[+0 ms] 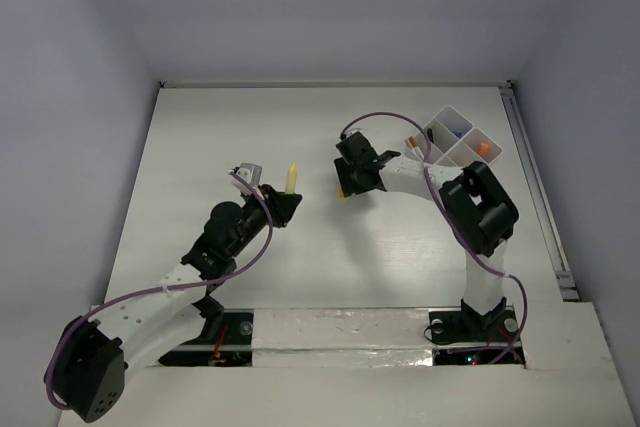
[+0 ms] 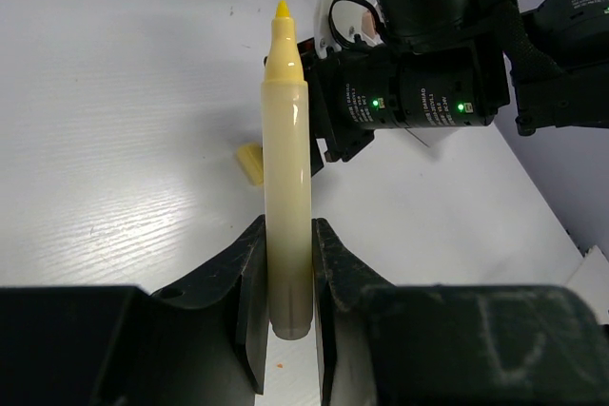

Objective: Sort the stationery into containers
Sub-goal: Pick up the pen from the center of the board.

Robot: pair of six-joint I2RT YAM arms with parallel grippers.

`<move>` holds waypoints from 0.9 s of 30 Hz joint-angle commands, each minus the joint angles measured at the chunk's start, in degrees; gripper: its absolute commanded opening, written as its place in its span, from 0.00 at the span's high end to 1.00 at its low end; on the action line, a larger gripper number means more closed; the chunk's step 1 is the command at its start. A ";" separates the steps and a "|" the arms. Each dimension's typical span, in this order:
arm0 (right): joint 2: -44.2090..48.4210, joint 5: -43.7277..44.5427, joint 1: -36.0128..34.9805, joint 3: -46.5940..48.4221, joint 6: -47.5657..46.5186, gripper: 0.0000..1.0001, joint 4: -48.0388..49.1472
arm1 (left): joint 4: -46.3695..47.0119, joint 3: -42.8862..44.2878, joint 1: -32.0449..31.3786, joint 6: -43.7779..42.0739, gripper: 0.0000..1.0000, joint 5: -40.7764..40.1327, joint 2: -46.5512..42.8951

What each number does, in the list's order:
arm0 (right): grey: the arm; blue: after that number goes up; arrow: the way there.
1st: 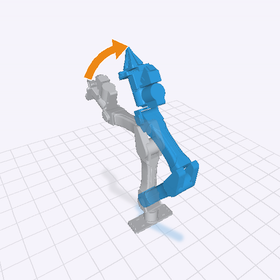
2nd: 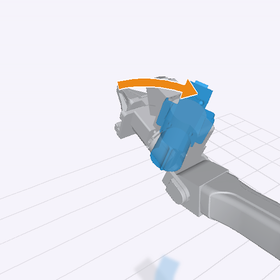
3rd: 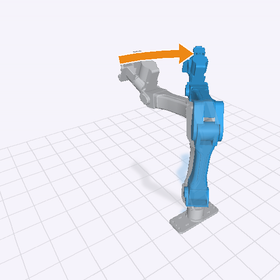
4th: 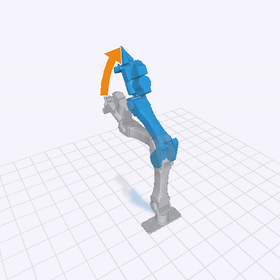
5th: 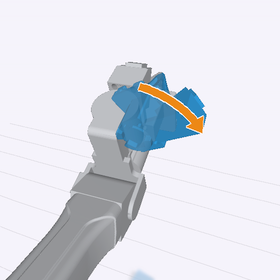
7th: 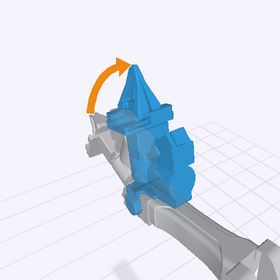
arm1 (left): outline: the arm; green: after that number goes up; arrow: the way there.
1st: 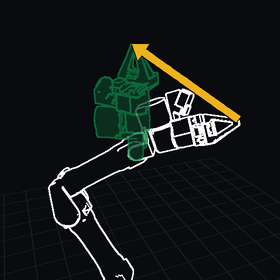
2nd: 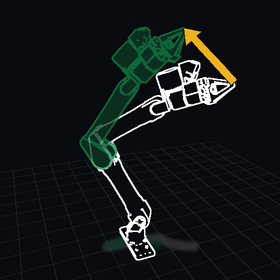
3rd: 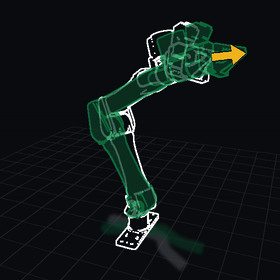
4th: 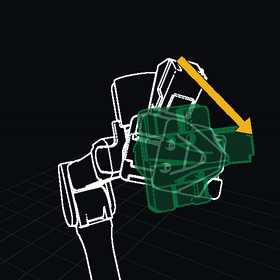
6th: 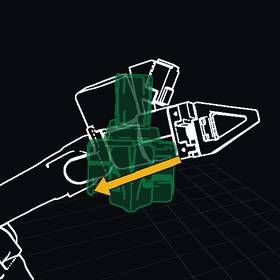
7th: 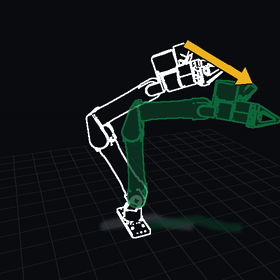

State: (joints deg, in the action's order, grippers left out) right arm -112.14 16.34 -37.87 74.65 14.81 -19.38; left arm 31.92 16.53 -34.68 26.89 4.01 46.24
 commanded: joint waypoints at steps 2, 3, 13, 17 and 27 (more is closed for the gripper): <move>3.40 3.17 0.43 -0.64 0.48 0.38 -2.68 | 3.85 -0.01 -0.04 -0.44 1.00 0.12 0.08; 4.29 3.26 0.43 -0.91 0.92 0.38 -2.51 | 3.85 -0.01 -0.04 -0.35 1.00 0.12 0.08; 7.81 -3.76 -1.94 -2.94 4.61 0.32 4.52 | 3.50 -0.10 -0.04 -0.53 1.00 -0.50 -0.71; 6.06 -5.79 -2.56 -1.88 5.58 0.31 6.37 | 3.50 -0.10 -0.04 -0.53 1.00 -0.32 -0.62; -0.71 -4.30 -3.62 1.11 6.55 0.39 5.76 | 3.06 -0.10 -0.04 -0.70 1.00 -0.76 -1.50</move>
State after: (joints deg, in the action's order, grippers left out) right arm -111.53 10.92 -41.06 73.45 20.40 -15.31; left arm 31.92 16.53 -34.68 26.89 3.75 45.93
